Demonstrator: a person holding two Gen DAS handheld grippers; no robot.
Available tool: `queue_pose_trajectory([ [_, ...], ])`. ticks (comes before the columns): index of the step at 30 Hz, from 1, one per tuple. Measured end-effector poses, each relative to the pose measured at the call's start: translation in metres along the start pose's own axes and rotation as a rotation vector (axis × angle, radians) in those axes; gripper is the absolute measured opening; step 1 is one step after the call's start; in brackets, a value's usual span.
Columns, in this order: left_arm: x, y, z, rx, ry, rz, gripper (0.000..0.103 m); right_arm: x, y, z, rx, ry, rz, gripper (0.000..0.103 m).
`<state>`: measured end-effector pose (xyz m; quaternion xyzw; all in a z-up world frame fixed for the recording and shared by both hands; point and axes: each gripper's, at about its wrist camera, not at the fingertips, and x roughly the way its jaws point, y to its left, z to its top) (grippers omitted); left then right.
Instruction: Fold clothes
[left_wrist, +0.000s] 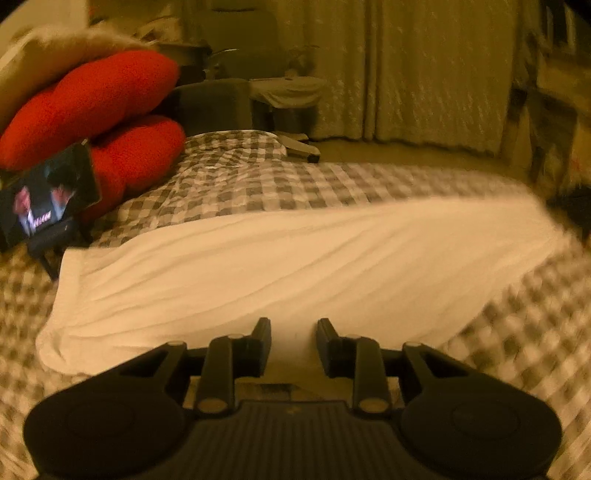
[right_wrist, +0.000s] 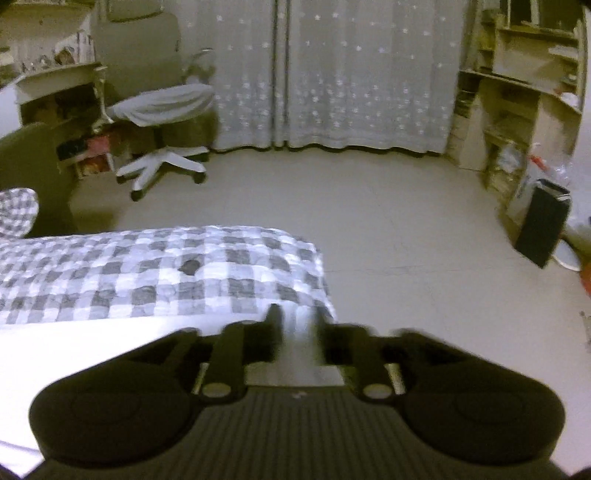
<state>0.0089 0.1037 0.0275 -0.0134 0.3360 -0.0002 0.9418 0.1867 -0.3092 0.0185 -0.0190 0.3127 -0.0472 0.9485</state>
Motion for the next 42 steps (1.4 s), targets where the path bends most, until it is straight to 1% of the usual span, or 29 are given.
queue_pose_trajectory([
  [1, -0.001, 0.008, 0.002, -0.052, -0.008, -0.006, 0.031, -0.004, 0.01, 0.0, -0.022, 0.0, 0.024, 0.043],
  [3, -0.001, 0.022, 0.005, -0.139, -0.015, -0.006, 0.032, -0.016, 0.037, -0.002, -0.082, -0.001, 0.118, 0.043],
  [4, 0.001, 0.026, 0.005, -0.159, -0.005, 0.008, 0.032, -0.021, 0.051, -0.003, -0.112, -0.001, 0.165, 0.043],
  [5, 0.003, 0.026, 0.004, -0.157, 0.004, 0.018, 0.032, -0.027, 0.064, -0.004, -0.141, -0.002, 0.212, 0.043],
  [8, 0.007, 0.019, 0.002, -0.105, 0.021, 0.041, 0.034, -0.044, 0.105, -0.006, -0.231, -0.003, 0.354, 0.043],
  [15, 0.004, 0.007, 0.0, -0.043, 0.011, 0.072, 0.035, -0.083, 0.201, -0.012, -0.439, -0.006, 0.684, 0.043],
  [18, -0.001, -0.001, -0.002, -0.01, 0.006, 0.042, 0.035, -0.094, 0.241, -0.012, -0.513, -0.022, 0.748, 0.043],
  [20, -0.003, -0.009, -0.007, 0.034, 0.015, 0.024, 0.035, -0.099, 0.268, -0.011, -0.567, -0.035, 0.786, 0.043],
  [23, -0.003, -0.013, -0.012, 0.062, 0.019, 0.034, 0.035, -0.1, 0.309, -0.004, -0.619, -0.031, 0.875, 0.043],
  [26, -0.004, -0.011, -0.014, 0.042, 0.024, 0.025, 0.035, -0.101, 0.342, 0.001, -0.675, -0.036, 0.913, 0.043],
  [27, -0.005, -0.01, -0.014, 0.037, 0.027, 0.021, 0.035, -0.099, 0.352, 0.002, -0.688, -0.027, 0.939, 0.043],
  [30, -0.007, -0.009, -0.015, 0.024, 0.036, 0.01, 0.035, -0.091, 0.379, -0.006, -0.758, 0.043, 0.977, 0.043],
  [31, -0.007, -0.009, -0.015, 0.019, 0.039, 0.006, 0.035, -0.089, 0.387, -0.011, -0.791, 0.048, 0.969, 0.036],
  [32, -0.008, -0.007, -0.015, 0.014, 0.042, 0.0, 0.035, -0.089, 0.39, -0.012, -0.797, 0.039, 0.965, 0.023],
  [33, -0.008, -0.006, -0.014, 0.01, 0.043, -0.006, 0.035, -0.089, 0.391, -0.01, -0.788, 0.028, 0.968, 0.006],
  [36, -0.008, -0.005, -0.014, 0.011, 0.046, -0.013, 0.035, -0.088, 0.396, -0.004, -0.767, -0.01, 0.955, 0.006],
  [38, -0.007, -0.004, -0.014, 0.014, 0.047, -0.016, 0.035, -0.085, 0.399, -0.006, -0.771, -0.014, 0.942, 0.006],
  [39, -0.008, -0.001, -0.014, -0.003, 0.044, -0.02, 0.035, -0.083, 0.401, -0.008, -0.775, -0.013, 0.936, 0.006],
  [42, -0.013, 0.015, -0.01, -0.102, 0.023, -0.039, 0.035, -0.082, 0.402, -0.012, -0.765, -0.024, 0.927, 0.008],
])
